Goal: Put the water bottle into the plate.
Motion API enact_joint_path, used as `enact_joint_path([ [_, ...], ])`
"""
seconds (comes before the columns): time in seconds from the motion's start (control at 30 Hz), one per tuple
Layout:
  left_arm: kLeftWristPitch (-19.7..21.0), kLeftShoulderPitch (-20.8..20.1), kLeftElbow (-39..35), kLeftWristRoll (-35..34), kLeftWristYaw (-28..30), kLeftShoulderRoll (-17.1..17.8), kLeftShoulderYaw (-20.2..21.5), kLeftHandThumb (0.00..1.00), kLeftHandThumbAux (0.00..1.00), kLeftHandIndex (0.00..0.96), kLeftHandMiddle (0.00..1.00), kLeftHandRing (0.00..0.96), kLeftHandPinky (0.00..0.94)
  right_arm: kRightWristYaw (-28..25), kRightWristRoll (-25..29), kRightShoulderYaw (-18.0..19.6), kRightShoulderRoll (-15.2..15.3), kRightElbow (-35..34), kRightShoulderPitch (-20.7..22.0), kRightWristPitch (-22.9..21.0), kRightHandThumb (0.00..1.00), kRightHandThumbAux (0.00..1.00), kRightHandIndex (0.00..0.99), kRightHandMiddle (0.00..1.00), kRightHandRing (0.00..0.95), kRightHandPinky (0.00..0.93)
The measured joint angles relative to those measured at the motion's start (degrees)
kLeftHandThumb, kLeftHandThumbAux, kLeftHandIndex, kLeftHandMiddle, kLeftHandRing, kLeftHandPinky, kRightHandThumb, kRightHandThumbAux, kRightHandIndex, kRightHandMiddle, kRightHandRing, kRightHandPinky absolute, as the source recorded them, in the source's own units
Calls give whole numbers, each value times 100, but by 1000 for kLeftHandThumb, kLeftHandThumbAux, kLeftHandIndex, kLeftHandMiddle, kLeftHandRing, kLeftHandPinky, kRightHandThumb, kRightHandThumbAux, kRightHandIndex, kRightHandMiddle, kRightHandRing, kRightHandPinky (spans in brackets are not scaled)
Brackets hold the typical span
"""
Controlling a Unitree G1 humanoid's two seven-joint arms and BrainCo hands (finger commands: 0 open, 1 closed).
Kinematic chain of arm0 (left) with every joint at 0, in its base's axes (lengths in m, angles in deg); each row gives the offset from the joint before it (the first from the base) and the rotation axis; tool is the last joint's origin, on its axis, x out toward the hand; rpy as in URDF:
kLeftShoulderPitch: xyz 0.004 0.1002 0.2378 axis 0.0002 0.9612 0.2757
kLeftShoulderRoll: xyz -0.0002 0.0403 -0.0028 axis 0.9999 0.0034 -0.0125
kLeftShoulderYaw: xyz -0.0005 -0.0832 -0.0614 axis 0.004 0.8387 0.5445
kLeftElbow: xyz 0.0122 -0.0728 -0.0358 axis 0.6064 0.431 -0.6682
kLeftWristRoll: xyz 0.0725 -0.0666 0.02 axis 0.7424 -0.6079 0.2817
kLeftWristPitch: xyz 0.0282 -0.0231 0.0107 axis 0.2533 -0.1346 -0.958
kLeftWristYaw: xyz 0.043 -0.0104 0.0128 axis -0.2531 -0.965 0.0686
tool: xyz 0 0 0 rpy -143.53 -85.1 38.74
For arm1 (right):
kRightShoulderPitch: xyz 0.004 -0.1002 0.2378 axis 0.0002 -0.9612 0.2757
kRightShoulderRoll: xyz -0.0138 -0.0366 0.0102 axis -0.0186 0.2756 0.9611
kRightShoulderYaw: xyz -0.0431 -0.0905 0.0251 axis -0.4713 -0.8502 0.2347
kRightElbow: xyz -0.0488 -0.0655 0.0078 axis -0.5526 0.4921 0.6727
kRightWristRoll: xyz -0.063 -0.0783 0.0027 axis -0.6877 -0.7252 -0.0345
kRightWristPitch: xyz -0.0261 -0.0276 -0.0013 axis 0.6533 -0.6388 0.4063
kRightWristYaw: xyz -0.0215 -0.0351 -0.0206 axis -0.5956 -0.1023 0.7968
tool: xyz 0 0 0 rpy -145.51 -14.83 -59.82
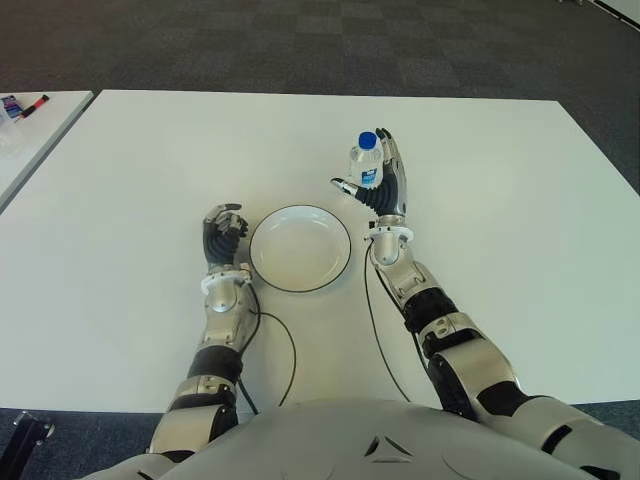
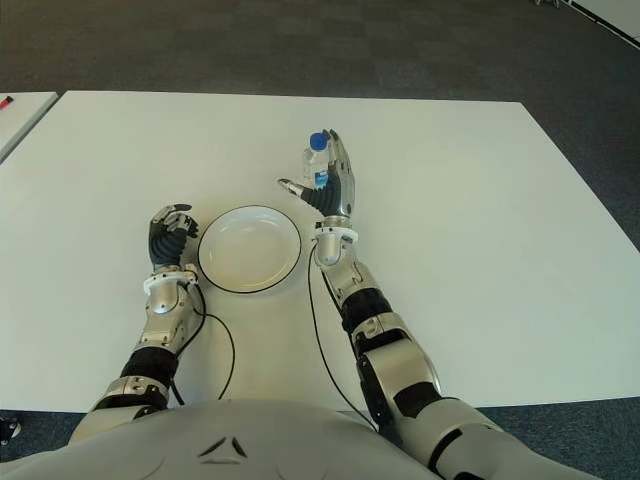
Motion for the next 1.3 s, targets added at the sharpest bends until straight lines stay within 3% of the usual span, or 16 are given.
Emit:
enact_joint_path([
  [0.67, -214, -26, 133, -52, 4, 16, 3, 692, 718, 436, 699, 680, 651, -3, 127, 45, -130, 307, 549, -22, 249, 715, 0, 55, 81, 145],
  [1.3, -364, -74, 261, -58, 4, 50, 12, 691, 719, 435, 684, 664, 644, -2, 100, 15, -169, 429, 725, -289, 212, 717, 0, 44, 69, 130],
])
